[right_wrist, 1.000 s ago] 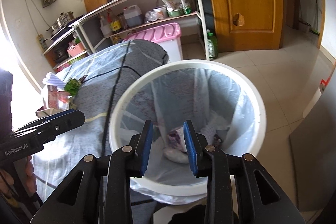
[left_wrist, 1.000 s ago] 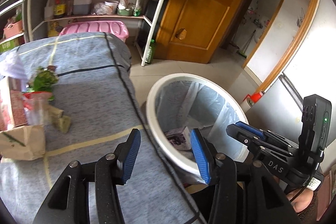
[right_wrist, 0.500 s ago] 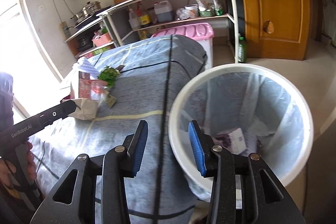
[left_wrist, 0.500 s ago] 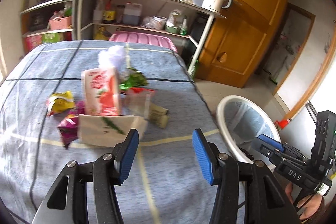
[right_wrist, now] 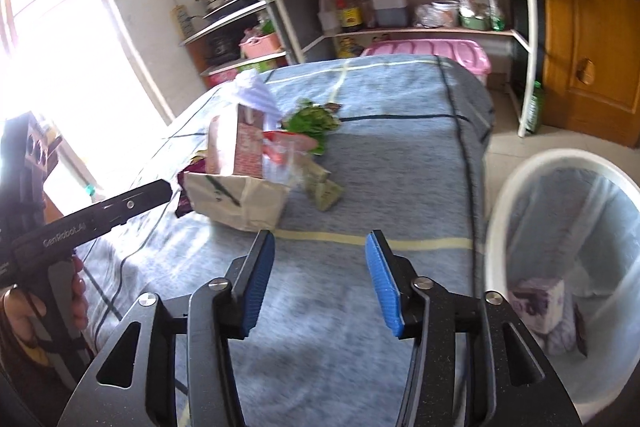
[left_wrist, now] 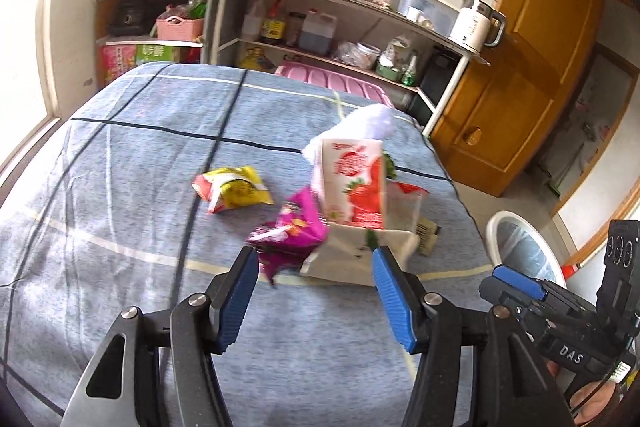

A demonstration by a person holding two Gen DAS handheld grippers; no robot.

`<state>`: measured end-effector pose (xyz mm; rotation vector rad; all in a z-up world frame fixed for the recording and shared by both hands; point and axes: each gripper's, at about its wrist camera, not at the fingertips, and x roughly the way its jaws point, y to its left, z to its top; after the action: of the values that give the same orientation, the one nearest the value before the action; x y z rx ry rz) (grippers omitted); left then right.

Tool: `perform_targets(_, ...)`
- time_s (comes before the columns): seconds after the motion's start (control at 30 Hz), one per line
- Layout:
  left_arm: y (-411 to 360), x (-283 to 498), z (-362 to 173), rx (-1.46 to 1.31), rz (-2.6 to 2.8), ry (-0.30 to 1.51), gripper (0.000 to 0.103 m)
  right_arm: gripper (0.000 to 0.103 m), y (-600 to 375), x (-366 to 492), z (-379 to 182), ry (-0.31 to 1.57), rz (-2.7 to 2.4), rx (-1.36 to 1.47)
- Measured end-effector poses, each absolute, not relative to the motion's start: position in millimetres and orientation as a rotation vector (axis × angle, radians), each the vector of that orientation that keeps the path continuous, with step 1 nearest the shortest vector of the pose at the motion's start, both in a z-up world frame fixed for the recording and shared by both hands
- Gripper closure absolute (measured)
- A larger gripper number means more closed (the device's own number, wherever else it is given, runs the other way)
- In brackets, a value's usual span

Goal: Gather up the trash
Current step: 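Move both open grippers back toward the remaining trash on the table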

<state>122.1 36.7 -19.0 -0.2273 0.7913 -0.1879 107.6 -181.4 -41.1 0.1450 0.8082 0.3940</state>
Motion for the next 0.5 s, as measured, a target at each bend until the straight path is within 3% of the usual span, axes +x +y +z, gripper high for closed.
perform_targets(0.5, 77, 154, -36, -0.279, -0.206, 0.841, 0.043, 0.052, -132, 146, -40, 0.784, 0.523, 0.016)
